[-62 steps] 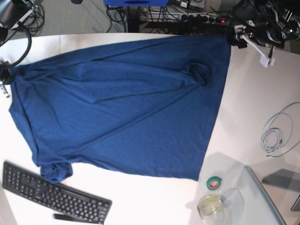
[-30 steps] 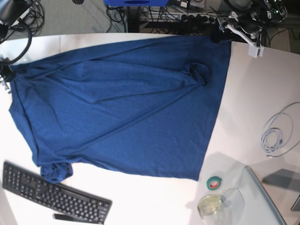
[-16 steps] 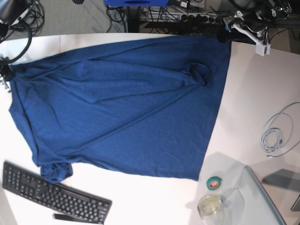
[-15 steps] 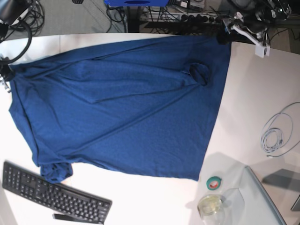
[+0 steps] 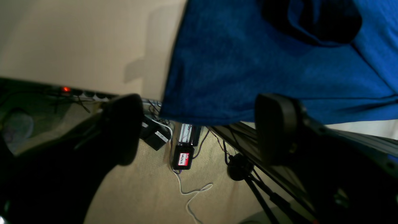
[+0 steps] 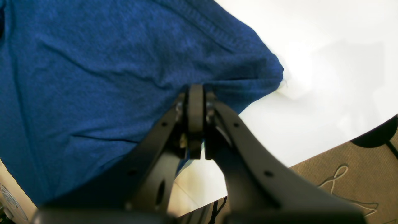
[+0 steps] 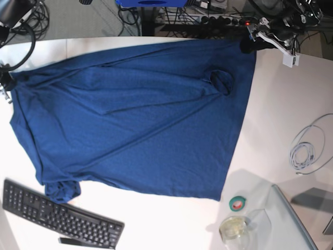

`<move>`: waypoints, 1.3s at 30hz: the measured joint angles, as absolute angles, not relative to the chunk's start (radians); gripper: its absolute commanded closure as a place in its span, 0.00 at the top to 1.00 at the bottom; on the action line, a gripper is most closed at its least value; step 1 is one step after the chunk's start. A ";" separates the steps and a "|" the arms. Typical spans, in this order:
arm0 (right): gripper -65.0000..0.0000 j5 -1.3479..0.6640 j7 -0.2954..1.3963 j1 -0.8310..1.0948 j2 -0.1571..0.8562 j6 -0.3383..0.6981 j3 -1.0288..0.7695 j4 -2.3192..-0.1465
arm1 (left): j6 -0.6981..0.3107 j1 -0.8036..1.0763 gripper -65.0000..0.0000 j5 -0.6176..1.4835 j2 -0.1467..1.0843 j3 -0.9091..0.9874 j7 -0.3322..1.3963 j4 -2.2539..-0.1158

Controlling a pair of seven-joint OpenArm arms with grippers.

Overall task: Layout the t-shirt on the table in an organized manner, then fold the t-shirt properly
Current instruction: 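Lift the left gripper with the shirt corner and lower it back down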

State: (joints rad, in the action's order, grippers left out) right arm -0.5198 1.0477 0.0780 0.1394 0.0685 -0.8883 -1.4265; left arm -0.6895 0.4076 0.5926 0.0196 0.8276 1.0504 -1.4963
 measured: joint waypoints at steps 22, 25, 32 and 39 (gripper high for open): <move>0.00 -0.520 1.048 0.074 0.139 0.068 -0.888 -1.427 | -0.690 0.332 0.82 0.537 0.020 0.823 1.042 -1.482; 0.00 -0.520 1.048 0.073 0.139 0.068 -0.888 -1.427 | -0.691 0.335 0.82 0.516 0.024 0.825 1.037 -1.463; 0.00 -0.520 1.048 0.073 0.139 0.068 -0.888 -1.427 | -0.702 0.338 0.82 0.525 0.038 0.755 1.006 -1.439; 0.00 -0.520 1.048 0.072 0.139 0.068 -0.890 -1.427 | -0.708 0.366 0.82 0.555 0.031 0.729 0.999 -1.441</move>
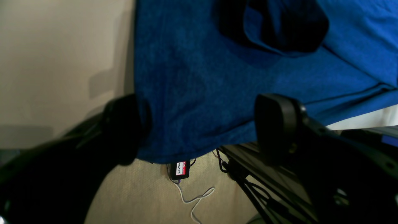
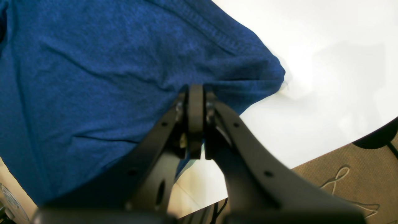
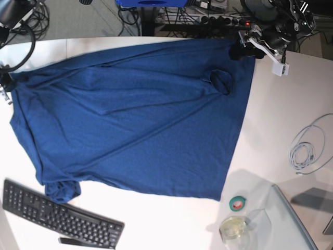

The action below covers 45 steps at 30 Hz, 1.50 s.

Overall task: Layout the t-shirt on the table in an organized manner, then fold the t-shirt properly
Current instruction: 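Lift the left gripper with the shirt corner and lower it back down, then regrasp the shirt corner with the left gripper and pull it outward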

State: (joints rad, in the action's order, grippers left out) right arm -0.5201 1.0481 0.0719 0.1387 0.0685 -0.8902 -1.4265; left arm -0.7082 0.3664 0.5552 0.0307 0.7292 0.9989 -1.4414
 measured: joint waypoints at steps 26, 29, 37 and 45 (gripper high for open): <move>0.00 -0.520 1.048 0.070 0.138 0.068 -0.890 -1.427 | -0.715 0.371 0.36 0.577 0.011 0.727 0.998 -1.393; 0.00 -0.520 1.048 0.070 0.138 0.068 -0.890 -1.427 | -0.715 0.369 0.36 0.582 0.011 0.731 1.042 -1.401; 0.00 -0.520 1.048 0.070 0.138 0.068 -0.890 -1.427 | -0.704 0.379 0.17 0.530 0.009 0.731 1.095 -1.461; 0.00 -0.520 1.046 0.073 0.121 0.069 -0.888 -1.429 | -0.696 0.382 0.00 0.505 0.006 0.731 1.149 -1.530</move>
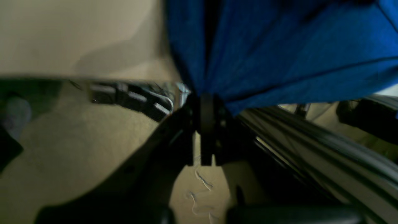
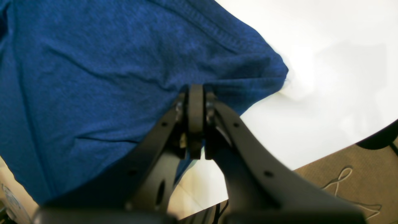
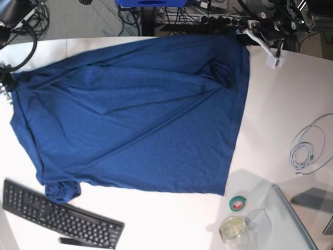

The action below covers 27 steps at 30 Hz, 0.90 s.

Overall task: Layout the t-shirt on the table in an organized manner, then fold the t-shirt properly
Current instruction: 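Regrasp the shirt corner with the left gripper and pull it outward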

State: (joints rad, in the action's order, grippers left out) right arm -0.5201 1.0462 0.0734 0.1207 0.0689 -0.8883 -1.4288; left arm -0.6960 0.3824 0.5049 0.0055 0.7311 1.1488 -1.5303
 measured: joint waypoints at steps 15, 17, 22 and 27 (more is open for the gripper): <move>0.00 -0.517 1.122 0.074 0.092 0.069 -0.886 -1.583 | -0.696 0.270 0.00 0.509 0.004 0.799 1.338 -1.645; 0.00 -0.518 1.120 0.070 0.093 0.069 -0.886 -1.584 | -0.696 0.268 0.00 0.509 0.003 0.799 1.347 -1.655; 0.00 -0.516 1.118 0.053 0.097 0.069 -0.886 -1.583 | -0.696 0.235 0.00 0.504 0.004 0.799 1.351 -1.655; 0.00 -0.519 1.111 0.015 0.102 0.068 -0.886 -1.568 | -0.696 0.199 0.00 0.504 0.005 0.797 1.352 -1.655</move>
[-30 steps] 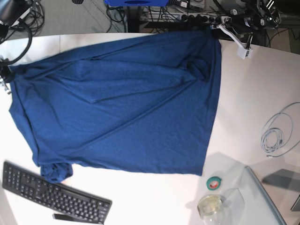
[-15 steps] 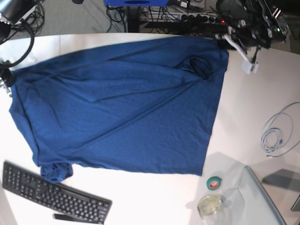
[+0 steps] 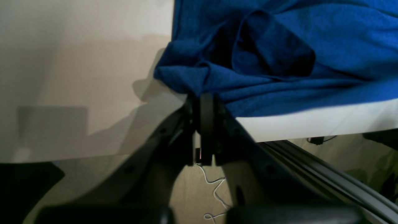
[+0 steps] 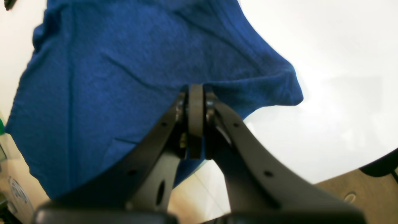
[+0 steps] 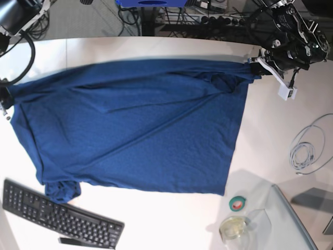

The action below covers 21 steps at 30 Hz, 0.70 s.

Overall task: Layout the t-shirt on the table in an organized manner, then fold the t-shirt properly
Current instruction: 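Regrasp the shirt corner with the left gripper and pull it outward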

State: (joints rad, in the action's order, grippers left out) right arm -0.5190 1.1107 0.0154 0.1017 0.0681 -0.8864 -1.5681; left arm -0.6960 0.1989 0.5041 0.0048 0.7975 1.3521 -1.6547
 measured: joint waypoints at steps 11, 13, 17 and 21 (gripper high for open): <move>0.00 -0.515 1.059 -0.020 0.132 0.059 -0.886 -1.382 | -0.696 0.083 0.00 0.499 0.009 0.767 1.352 -1.526; 0.00 -0.515 1.053 -0.031 0.146 0.033 -0.886 -1.350 | -0.696 0.057 0.00 0.498 0.007 0.735 1.351 -1.509; 0.00 -0.516 1.011 -0.035 0.162 0.022 -0.886 -1.334 | -0.696 0.019 0.00 0.502 0.004 0.719 1.344 -1.503; 0.00 -0.517 1.003 -0.047 0.184 0.016 -0.886 -1.269 | -0.696 0.002 0.00 0.494 0.009 0.723 1.348 -1.483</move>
State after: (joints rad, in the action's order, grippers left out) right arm -0.5167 1.0027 -0.0471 0.1844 0.0158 -0.8864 -1.2694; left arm -0.6960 0.0017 0.4942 0.0093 0.7231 1.3479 -1.4830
